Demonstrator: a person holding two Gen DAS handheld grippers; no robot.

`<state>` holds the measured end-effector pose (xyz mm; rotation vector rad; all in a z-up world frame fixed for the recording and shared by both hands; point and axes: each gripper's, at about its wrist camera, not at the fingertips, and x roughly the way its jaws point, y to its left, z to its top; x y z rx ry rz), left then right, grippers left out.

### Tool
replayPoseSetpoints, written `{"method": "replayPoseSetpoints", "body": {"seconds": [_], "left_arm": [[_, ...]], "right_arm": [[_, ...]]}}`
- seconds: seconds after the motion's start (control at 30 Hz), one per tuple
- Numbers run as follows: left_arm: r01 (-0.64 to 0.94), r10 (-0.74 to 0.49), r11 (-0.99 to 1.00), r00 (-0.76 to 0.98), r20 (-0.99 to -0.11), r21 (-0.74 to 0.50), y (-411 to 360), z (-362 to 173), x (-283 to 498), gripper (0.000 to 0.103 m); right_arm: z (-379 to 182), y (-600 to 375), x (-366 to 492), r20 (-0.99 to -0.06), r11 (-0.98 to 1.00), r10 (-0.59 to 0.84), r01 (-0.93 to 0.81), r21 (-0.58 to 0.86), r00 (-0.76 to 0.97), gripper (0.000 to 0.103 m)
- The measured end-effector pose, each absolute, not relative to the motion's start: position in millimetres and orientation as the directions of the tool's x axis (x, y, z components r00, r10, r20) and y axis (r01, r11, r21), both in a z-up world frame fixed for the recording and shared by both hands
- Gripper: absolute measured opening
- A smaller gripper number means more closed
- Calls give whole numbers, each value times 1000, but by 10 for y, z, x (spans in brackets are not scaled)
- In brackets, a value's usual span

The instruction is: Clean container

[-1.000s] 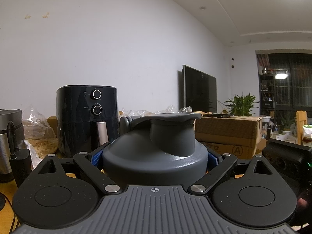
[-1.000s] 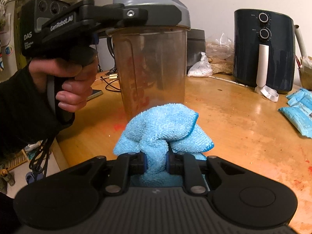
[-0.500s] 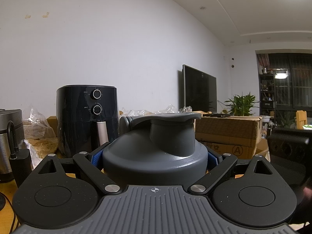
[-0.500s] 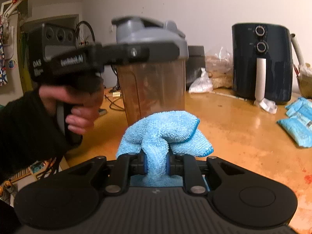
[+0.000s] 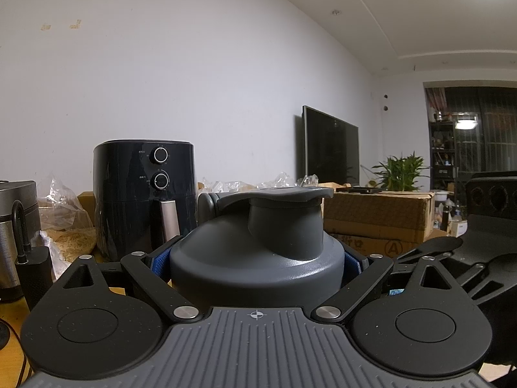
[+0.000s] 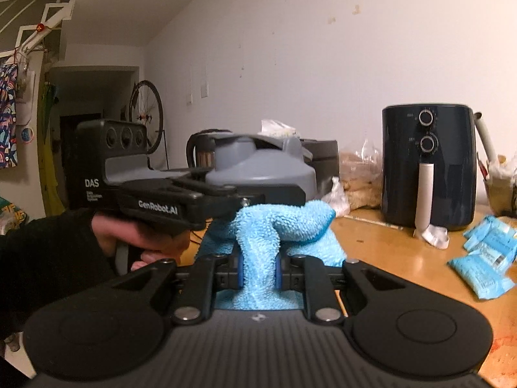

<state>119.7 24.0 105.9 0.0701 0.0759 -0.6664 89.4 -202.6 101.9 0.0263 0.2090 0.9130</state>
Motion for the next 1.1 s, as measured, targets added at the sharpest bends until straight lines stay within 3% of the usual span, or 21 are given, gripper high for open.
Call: {"method": "replayPoseSetpoints", "body": {"seconds": [0.43,0.67,1.03,1.1], "left_arm": [[616,-612,787,786,-91,37,223,1056,1186,95],[614,-609,788,788,-91,36,216,1053,1184,95],[611,-606,791,791,-86,44,191,1046,1168,95],[611,-606,791,791,-86,44,195,1047,1171,95]], "right_arm": [[1002,-2004,794,-137,634,769,-773,32,625,12],[996,-2012,797,-132,637,769,-767,79,625,20],[981,-2059,831,-134,634,773,-761,135,620,20],[976,-2075,841,-136,632,775,-761,145,617,15]]}}
